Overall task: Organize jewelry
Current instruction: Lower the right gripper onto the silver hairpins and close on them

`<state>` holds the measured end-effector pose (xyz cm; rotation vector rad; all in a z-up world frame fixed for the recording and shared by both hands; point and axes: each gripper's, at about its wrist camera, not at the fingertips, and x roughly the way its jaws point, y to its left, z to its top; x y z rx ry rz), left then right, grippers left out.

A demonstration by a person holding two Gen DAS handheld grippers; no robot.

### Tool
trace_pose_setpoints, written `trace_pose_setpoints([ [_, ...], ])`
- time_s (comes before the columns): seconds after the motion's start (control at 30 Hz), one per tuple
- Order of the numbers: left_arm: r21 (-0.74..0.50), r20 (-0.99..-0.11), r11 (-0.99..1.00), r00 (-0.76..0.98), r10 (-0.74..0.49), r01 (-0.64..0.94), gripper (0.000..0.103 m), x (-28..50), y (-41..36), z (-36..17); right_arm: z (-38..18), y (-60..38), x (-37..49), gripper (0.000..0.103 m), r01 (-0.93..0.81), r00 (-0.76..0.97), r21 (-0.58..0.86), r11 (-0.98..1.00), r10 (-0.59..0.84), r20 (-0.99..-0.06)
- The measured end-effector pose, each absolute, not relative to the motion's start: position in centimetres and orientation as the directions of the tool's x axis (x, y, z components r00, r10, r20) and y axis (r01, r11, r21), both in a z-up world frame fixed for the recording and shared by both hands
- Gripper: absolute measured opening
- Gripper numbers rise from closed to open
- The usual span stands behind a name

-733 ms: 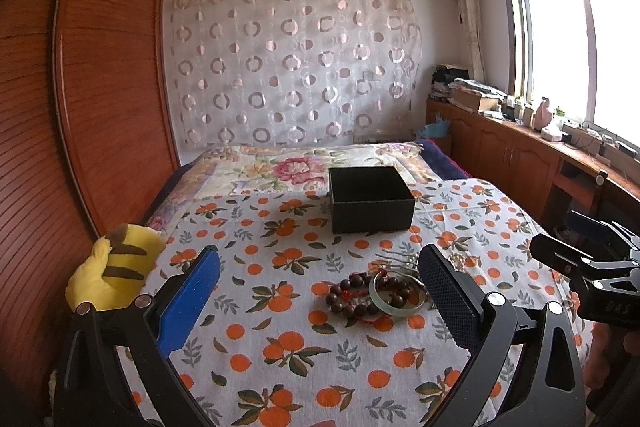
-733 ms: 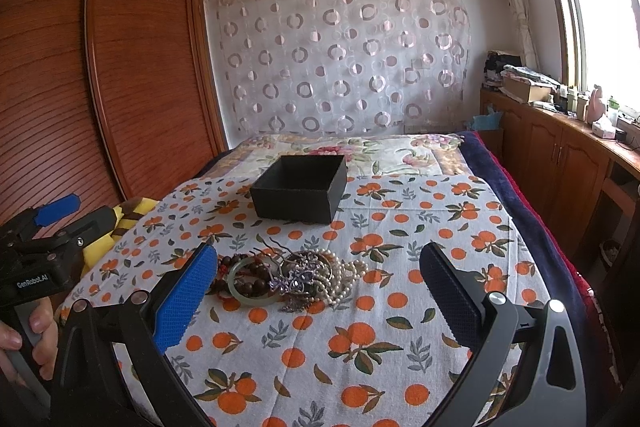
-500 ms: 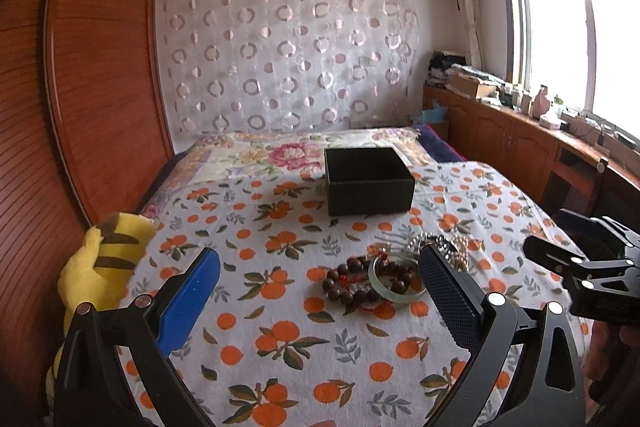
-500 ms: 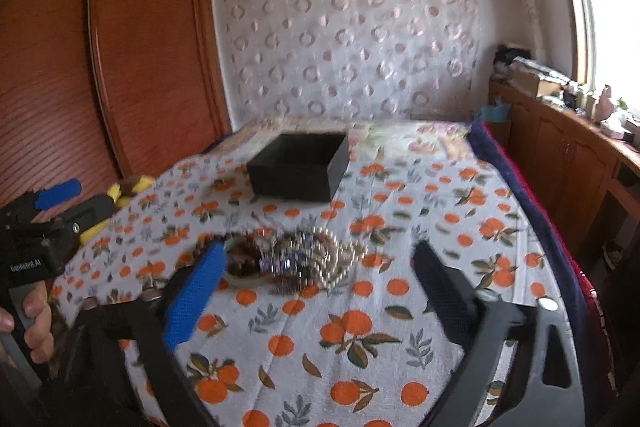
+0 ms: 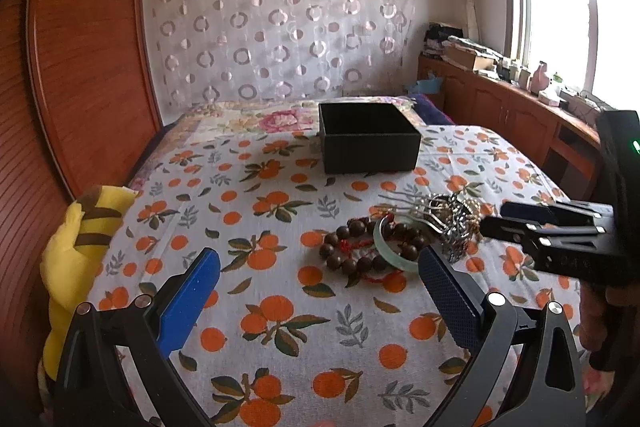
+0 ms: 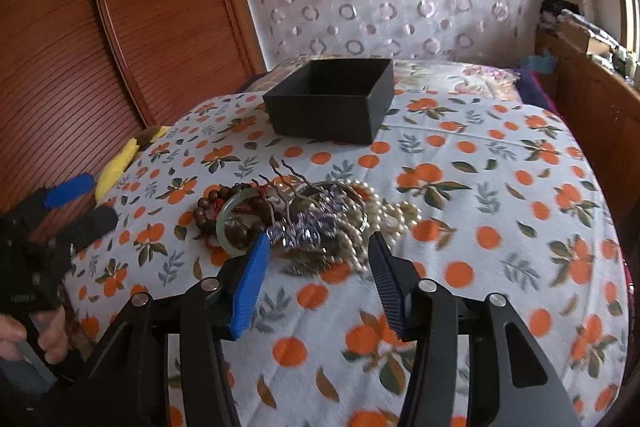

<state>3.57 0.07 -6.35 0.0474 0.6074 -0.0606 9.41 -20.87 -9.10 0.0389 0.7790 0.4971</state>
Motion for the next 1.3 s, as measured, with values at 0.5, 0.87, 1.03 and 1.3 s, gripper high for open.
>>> trace_pose_setpoints([
  [0.5,0.011,-0.593,0.997,0.803,-0.054,0.075,0.096,3.7,0.6,-7.1,-10.2,-19.5,14.7,0.041,-0.365,0.524,0.257,0.895,0.425,-0.738],
  [0.87,0.006,-0.594,0.997,0.803,-0.057,0.075,0.096,3.7,0.7,-7.3,-10.2,-18.5,14.5,0.034,-0.372,0.530,0.239,0.897,0.417,-0.738],
  [1.03,0.002,-0.598,0.997,0.799,-0.061,0.077,0.096,3.7,0.7,-7.4,-8.1,-19.4,13.8,0.028,-0.388,0.571,0.237,0.890,0.434,-0.696],
  [1.3,0.012,-0.613,0.992,0.785,-0.090,0.124,0.096,4.1,-0.6,-7.7,-5.6,-22.0,12.6,0.024,-0.385,0.623,0.226,0.895,0.433,-0.652],
])
